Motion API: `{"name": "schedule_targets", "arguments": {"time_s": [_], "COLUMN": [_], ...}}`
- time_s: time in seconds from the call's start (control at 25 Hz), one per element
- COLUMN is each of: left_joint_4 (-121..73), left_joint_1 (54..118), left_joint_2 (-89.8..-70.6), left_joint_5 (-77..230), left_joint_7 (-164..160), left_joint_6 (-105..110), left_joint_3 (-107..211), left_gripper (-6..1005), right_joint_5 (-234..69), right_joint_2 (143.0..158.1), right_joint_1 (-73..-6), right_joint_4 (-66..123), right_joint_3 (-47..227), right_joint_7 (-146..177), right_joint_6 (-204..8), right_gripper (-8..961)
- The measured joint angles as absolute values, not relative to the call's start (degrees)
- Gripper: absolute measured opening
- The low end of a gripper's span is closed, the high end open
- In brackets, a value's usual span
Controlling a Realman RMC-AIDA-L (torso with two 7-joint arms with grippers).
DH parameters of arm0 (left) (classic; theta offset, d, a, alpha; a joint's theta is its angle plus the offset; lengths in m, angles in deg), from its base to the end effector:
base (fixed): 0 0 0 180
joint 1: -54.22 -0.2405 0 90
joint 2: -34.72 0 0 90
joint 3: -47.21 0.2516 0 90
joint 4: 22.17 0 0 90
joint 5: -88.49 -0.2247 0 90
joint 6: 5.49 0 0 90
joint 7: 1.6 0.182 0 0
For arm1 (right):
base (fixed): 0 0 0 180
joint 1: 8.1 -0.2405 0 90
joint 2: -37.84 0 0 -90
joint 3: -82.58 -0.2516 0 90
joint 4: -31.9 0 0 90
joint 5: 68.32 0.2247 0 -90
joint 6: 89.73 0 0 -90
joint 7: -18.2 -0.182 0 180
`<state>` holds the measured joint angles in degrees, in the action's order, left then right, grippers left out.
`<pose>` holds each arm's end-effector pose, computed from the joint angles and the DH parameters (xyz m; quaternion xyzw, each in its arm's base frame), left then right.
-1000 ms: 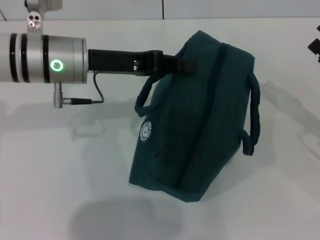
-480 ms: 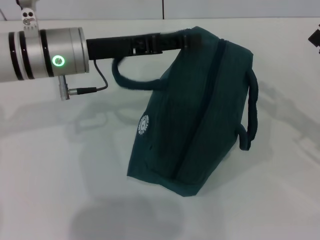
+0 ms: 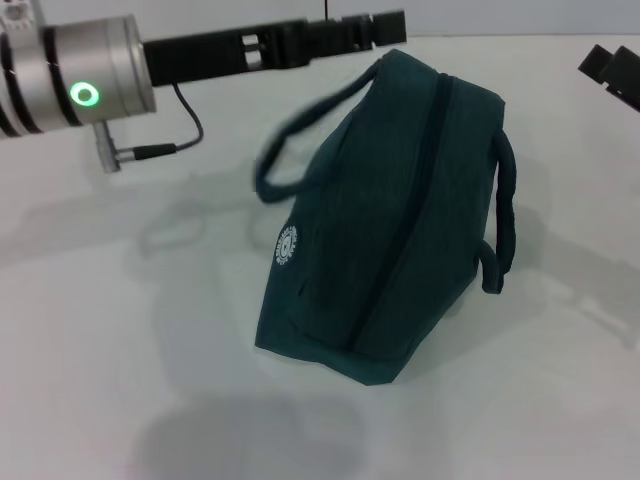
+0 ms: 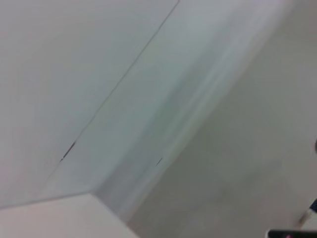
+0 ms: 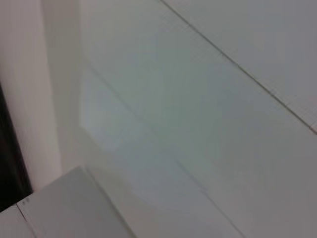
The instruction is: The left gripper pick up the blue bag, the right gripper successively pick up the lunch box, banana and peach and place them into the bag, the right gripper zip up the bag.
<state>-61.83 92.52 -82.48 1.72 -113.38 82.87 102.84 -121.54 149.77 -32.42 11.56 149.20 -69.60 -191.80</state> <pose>-0.1295 0.3955 -0.0081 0.8562 0.3384 0.3902 0.0077 0.2214 0.3281 0.0343 -0.7572 0.3128 0.5703 0.0599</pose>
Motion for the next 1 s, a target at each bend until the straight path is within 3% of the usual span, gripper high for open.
{"name": "schedule_targets", "arguments": {"time_s": [0.12, 0.64, 1.0], "left_joint_4": [-61.84, -67.39, -67.88], "left_joint_1": [92.29, 84.53, 79.81], "left_joint_2": [-81.26, -77.26, -77.51], "left_joint_5": [2.36, -1.01, -8.93], "left_joint_7": [-115.23, -105.13, -93.39], "left_joint_6": [84.58, 103.23, 107.83], "left_joint_3": [102.83, 99.43, 99.69], "left_gripper": [884, 878, 878], "right_joint_5": [-121.54, -139.77, -153.3], "right_joint_2": [149.88, 149.74, 153.03], "right_joint_1": [-32.43, -32.2, -33.75], "right_joint_4": [11.42, 4.61, 2.97], "right_joint_3": [149.04, 149.2, 149.37], "right_joint_7": [-68.05, -46.08, -41.62], "right_joint_6": [-191.86, -196.16, -194.13], "right_gripper": [867, 865, 865]}}
